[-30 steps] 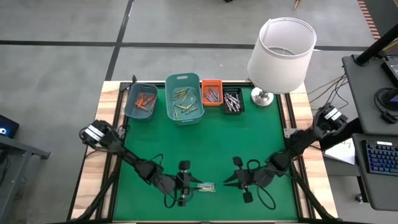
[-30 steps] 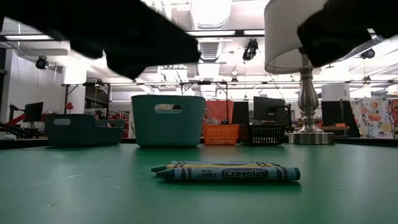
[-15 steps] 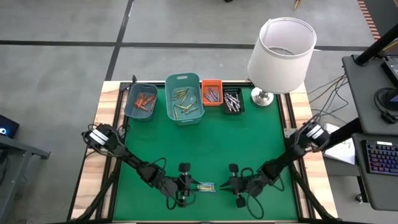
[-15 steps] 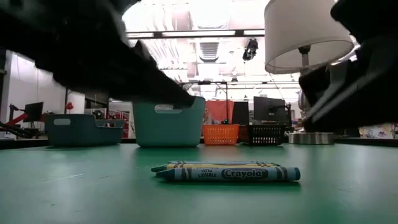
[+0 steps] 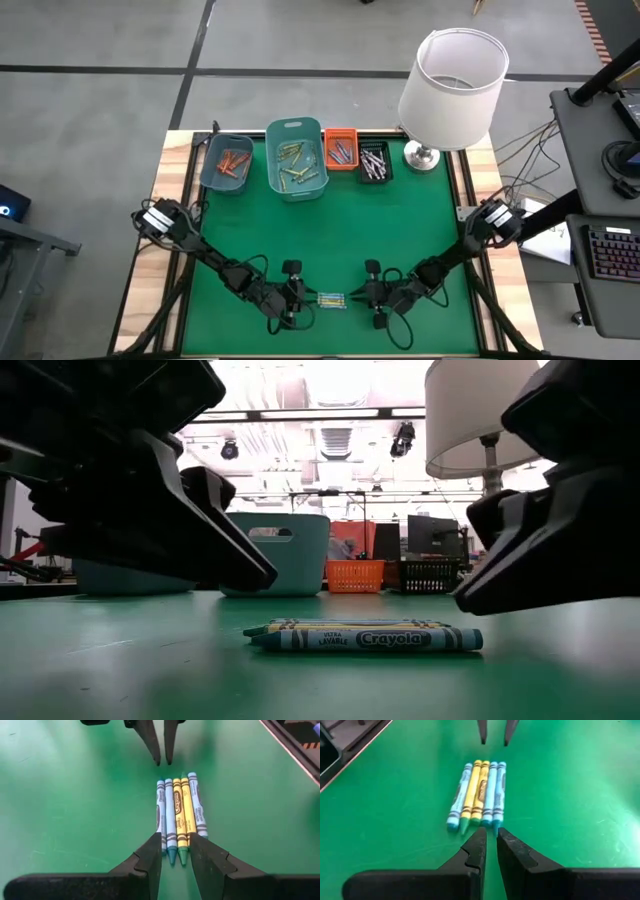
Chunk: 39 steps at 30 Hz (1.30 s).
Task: Sort crayons
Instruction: Put the blue crayon into the orange bin
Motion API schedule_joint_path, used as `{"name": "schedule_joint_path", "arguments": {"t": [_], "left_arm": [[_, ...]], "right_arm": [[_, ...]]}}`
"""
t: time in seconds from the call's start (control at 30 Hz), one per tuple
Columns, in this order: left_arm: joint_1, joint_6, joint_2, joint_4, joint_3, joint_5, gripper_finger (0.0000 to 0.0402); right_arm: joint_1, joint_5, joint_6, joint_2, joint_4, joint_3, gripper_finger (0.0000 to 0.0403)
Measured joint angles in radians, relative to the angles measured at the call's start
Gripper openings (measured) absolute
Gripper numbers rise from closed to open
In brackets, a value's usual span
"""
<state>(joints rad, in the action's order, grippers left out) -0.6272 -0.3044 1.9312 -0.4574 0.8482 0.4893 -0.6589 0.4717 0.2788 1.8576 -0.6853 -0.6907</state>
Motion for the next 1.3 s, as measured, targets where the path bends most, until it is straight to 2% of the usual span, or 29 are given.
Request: {"name": "schedule_joint_path", "arguments": {"t": [0.3,0.53,0.87,1.3], "left_arm": [[0.001,0.003,0.000,0.015,-0.008,0.069,0.0075],[0.002,0.003,0.002,0.013,-0.008,0.072,0.0075],[0.003,-0.019,0.064,-0.068,-0.009,0.106,0.0075],[0.016,-0.016,0.065,-0.073,-0.017,0.142,0.0075]], "right_arm": [[0.014,-0.001,0.001,0.004,-0.001,0.000,0.0036],[0.017,-0.003,0.013,0.005,-0.001,-0.003,0.0036],[0.018,-0.001,0.014,0.006,-0.001,-0.003,0.0036],[0.018,-0.061,0.063,0.011,-0.001,-0.003,0.0036]]}}
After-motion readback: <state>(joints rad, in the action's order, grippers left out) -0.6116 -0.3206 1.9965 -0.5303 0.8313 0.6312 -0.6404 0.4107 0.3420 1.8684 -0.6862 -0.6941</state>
